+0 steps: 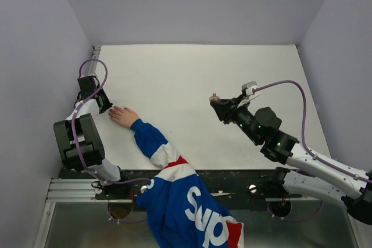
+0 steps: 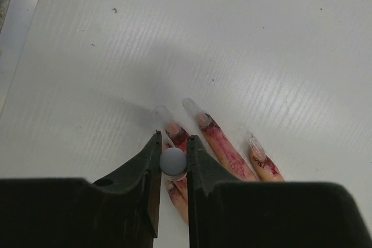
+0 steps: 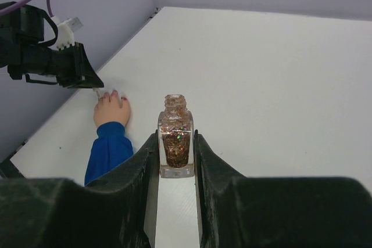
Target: Paint the nails
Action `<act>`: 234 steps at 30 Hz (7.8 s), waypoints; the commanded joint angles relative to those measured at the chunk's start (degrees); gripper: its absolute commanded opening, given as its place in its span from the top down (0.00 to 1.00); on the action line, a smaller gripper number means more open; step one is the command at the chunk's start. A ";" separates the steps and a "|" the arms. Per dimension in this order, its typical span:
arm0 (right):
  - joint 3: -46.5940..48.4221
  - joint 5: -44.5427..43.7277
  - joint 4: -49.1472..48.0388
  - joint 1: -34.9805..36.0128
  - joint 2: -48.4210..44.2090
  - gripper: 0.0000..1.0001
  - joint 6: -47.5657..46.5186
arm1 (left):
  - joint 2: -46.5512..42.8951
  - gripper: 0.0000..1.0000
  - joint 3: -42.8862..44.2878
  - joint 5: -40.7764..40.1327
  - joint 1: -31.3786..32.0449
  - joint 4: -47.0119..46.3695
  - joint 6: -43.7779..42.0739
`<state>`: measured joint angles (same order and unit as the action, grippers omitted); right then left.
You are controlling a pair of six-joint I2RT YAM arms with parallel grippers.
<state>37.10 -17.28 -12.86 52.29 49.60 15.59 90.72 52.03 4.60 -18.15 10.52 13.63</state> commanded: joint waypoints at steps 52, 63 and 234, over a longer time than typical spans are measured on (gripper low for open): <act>2.36 1.02 -2.87 0.09 3.30 0.99 -0.04 | 10.88 1.00 14.50 0.59 -4.44 8.20 8.78; 1.57 0.93 -3.13 0.00 2.17 0.99 -0.13 | 10.53 1.00 14.85 -6.97 -1.54 8.64 9.75; 4.38 18.16 -2.87 0.09 5.68 0.99 -1.71 | 6.40 1.00 6.59 23.18 -6.02 -0.07 -29.71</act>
<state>41.71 1.98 -14.90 52.29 55.40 14.31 96.88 57.23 26.57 -23.73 7.40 -14.41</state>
